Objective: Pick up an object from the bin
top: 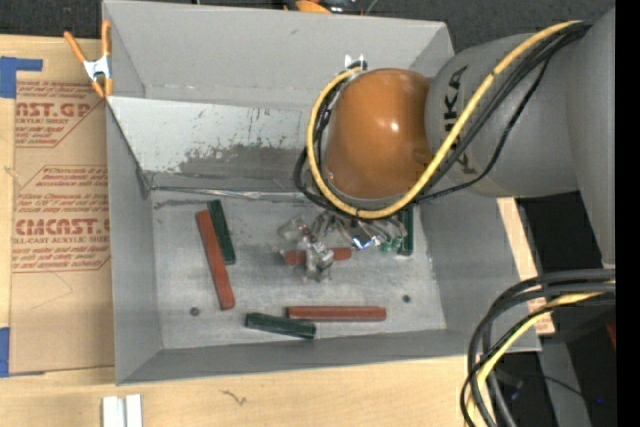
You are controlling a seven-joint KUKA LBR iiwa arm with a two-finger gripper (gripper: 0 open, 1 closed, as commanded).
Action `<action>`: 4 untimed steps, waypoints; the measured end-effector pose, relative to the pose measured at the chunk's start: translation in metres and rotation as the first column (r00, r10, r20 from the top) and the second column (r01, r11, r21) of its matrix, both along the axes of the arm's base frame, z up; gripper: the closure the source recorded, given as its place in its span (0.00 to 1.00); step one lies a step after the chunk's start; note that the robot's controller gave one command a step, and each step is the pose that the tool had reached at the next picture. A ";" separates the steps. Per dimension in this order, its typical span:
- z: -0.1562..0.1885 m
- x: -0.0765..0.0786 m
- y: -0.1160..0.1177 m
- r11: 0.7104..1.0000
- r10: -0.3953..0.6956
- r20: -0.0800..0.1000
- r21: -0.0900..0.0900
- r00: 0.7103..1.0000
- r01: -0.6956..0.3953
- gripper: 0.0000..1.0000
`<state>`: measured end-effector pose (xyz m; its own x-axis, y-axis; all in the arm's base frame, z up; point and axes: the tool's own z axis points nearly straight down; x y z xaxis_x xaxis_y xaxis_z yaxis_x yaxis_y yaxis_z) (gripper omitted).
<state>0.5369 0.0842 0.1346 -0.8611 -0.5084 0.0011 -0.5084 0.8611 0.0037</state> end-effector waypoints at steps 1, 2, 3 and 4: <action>0.001 0.001 -0.002 1.000 -0.002 0.003 -0.001 1.000 0.002 0.00; -0.069 0.018 -0.053 1.000 0.008 -0.001 -0.003 1.000 -0.008 0.00; -0.002 0.042 -0.014 0.997 0.078 0.013 0.000 0.997 -0.078 0.00; -0.067 -0.008 -0.030 0.999 -0.054 -0.002 -0.002 0.999 0.054 0.00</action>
Offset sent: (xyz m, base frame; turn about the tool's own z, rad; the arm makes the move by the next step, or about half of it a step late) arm 0.0000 0.0000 0.0000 0.0000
